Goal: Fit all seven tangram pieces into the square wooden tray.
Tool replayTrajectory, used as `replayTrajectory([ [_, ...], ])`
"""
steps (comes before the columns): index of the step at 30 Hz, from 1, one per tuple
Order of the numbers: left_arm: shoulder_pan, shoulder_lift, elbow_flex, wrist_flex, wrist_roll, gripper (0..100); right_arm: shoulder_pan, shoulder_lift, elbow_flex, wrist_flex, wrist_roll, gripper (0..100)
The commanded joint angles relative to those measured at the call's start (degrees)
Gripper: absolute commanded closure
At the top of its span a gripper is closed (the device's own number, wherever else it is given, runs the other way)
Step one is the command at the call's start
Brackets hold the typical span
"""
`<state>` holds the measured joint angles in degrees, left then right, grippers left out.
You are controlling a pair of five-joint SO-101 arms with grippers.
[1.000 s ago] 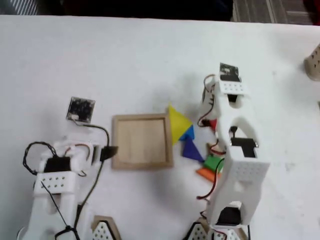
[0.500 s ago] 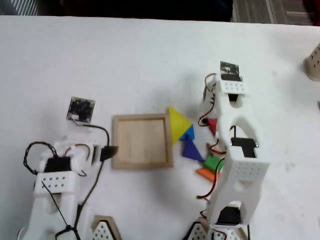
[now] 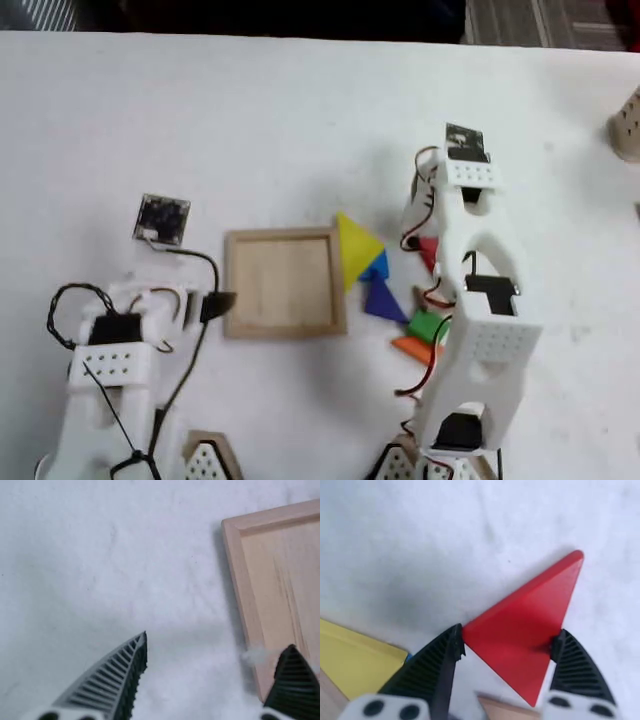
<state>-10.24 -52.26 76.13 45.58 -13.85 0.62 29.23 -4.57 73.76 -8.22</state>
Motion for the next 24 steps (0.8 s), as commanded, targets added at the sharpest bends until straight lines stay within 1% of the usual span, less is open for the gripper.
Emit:
replayTrajectory([
  [1,0.3,-0.3,-0.4,-0.5,-0.5,61,0.9,-3.1,-1.6,0.6,0.4,80.4],
  [19,0.5,-0.3,-0.4,-0.5,-0.5,61,0.4,-8.4,-1.7,3.8,0.8,80.4],
  [24,0.5,-0.3,-0.4,-0.5,-0.5,61,0.7,-7.6,-1.6,3.8,0.7,80.1],
])
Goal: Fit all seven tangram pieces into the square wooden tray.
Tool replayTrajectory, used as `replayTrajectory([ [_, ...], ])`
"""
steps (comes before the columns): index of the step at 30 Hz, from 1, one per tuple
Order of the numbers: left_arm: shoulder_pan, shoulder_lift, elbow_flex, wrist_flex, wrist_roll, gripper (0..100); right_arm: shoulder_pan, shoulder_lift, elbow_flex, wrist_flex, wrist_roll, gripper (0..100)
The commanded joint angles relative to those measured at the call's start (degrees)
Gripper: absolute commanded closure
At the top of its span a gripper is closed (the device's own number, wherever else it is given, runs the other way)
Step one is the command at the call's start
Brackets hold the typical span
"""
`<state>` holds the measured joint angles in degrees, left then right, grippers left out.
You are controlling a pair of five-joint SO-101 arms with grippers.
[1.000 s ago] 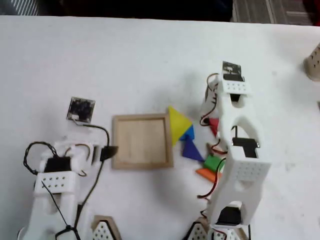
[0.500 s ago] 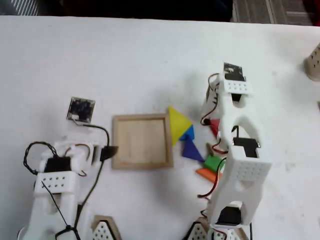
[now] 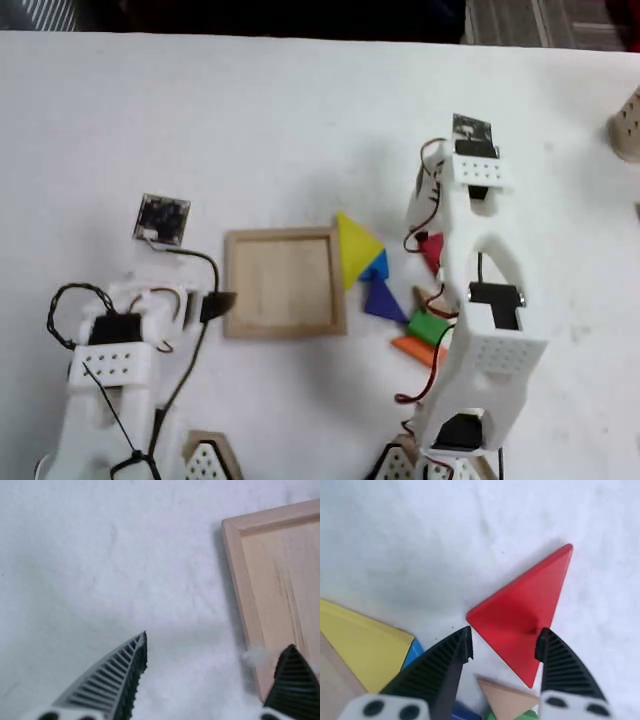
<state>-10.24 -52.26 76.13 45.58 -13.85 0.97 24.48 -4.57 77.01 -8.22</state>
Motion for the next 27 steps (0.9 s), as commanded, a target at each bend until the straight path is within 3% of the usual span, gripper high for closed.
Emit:
replayTrajectory([
  [1,0.5,-0.3,-0.4,-0.5,-0.5,61,0.6,-2.7,-1.6,0.6,0.7,80.1],
  [7,0.5,-0.3,-0.4,-0.5,-0.5,61,0.3,-2.4,-0.9,0.5,0.4,79.6],
  [13,0.5,-0.3,-0.4,-0.5,-0.5,61,-0.8,-2.7,-1.0,0.1,-2.1,65.3],
  [27,0.4,-0.3,-0.4,-0.5,-0.5,61,-2.7,2.4,-0.4,-6.5,-6.1,65.2],
])
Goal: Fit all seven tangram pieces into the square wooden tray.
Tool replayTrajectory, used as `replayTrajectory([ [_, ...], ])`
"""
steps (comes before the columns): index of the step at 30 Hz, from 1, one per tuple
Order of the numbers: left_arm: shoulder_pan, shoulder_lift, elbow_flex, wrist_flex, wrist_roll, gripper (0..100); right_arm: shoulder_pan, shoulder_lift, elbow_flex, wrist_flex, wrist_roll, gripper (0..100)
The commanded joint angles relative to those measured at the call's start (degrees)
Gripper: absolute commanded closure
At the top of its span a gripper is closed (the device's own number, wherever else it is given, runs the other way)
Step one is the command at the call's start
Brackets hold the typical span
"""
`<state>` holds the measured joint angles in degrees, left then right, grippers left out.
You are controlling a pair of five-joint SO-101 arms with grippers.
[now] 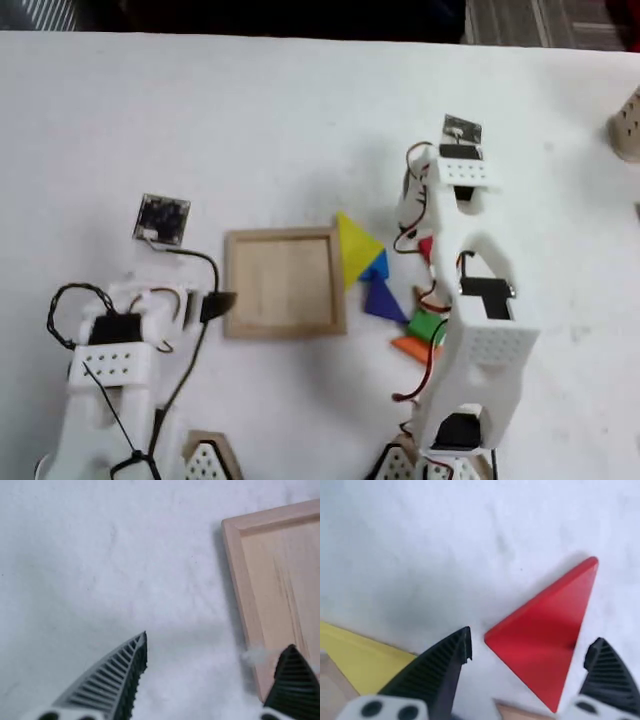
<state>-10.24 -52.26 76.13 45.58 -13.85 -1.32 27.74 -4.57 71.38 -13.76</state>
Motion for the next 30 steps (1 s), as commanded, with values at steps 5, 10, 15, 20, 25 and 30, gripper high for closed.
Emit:
replayTrajectory([
  [5,0.4,-0.3,-0.4,-0.4,-0.5,61,-0.4,-0.2,0.0,-0.3,1.1,65.2],
  [10,0.3,-0.3,-0.4,0.1,-0.6,61,0.9,0.9,-0.2,2.7,3.3,65.2],
  [15,0.3,-0.3,-0.4,0.1,-0.6,61,0.8,1.2,-0.2,3.4,3.8,65.4],
  [20,0.3,-0.3,-0.4,0.2,-0.6,61,1.4,1.4,-0.3,4.0,3.9,65.5],
  [25,0.3,-0.3,-0.4,0.2,-0.6,61,1.9,1.2,-0.5,3.4,3.8,65.5],
  [30,0.3,-0.3,-0.4,0.2,-0.6,61,2.0,1.7,-2.8,2.2,3.3,65.5],
])
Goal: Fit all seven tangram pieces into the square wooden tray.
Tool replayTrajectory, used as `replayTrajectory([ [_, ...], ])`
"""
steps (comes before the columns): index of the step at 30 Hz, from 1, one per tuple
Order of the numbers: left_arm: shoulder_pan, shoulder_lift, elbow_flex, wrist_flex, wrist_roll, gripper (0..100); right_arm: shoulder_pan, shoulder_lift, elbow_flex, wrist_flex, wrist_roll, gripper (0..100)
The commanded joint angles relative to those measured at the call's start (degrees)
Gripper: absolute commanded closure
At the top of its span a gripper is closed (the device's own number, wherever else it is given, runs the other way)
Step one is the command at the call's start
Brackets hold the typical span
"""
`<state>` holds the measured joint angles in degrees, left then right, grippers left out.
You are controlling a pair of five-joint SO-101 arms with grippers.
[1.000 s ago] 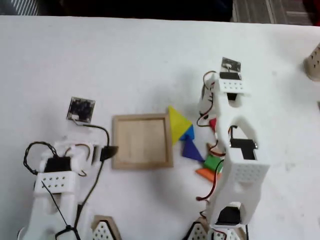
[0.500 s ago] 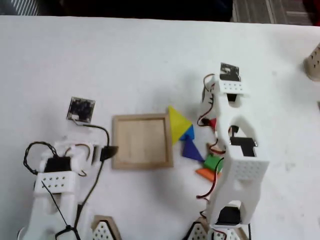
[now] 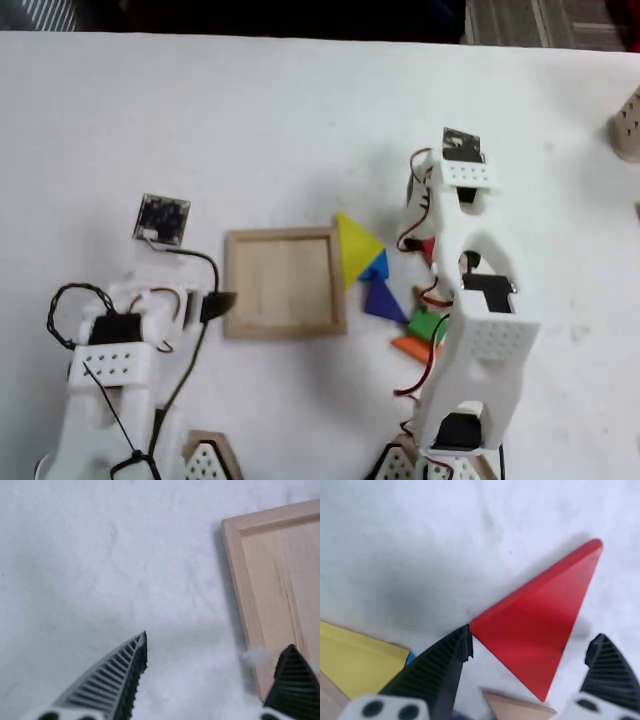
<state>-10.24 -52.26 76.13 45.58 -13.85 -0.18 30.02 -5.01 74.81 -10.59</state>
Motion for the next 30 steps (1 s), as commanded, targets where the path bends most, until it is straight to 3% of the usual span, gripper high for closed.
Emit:
replayTrajectory([
  [1,0.3,-0.3,-0.4,0.2,-0.6,61,0.9,-0.6,-2.4,-1.3,0.0,65.5],
  [27,0.3,-0.3,-0.4,0.2,-0.6,61,1.0,-0.5,-2.1,-1.7,-3.8,65.5],
  [30,0.3,-0.3,-0.4,0.2,-0.6,61,2.3,-0.5,-2.1,-1.7,-3.7,68.9],
])
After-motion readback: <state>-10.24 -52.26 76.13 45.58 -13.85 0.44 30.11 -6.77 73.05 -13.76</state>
